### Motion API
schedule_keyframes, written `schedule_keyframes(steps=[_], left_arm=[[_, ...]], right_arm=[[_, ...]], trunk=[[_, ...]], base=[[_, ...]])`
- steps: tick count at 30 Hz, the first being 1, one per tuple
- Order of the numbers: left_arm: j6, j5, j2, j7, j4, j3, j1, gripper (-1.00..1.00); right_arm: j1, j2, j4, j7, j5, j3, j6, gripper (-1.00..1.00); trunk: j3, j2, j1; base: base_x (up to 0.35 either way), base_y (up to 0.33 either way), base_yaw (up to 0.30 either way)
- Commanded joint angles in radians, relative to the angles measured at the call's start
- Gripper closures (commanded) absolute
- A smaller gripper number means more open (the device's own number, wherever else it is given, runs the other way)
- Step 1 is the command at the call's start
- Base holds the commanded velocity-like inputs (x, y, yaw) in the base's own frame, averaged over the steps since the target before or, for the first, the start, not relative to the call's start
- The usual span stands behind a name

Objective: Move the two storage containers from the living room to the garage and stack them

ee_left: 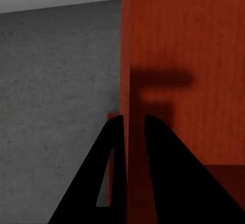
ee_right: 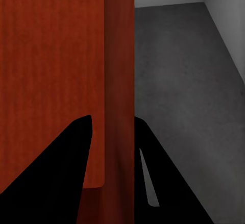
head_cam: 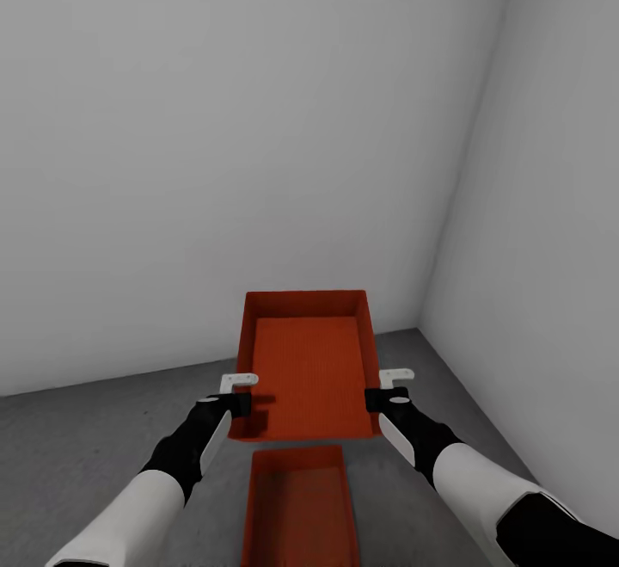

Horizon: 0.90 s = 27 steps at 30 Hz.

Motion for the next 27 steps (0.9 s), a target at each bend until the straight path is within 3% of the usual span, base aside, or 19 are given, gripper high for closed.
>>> schedule_keyframes(steps=[1, 27], left_arm=[[0.003, 0.031, 0.002, 0.009, -0.006, -0.005, -0.002, 1.0], [0.003, 0.031, 0.002, 0.009, -0.006, -0.005, -0.002, 1.0]], right_arm=[[-0.001, -0.027, 0.071, -0.007, -0.023, 0.028, 0.004, 1.0], [-0.001, -0.027, 0.072, -0.007, -0.023, 0.028, 0.004, 1.0]], trunk=[[-0.004, -0.003, 0.001], [-0.045, -0.003, 0.001]], base=[[0.0, 0.0, 0.0], [0.0, 0.0, 0.0]])
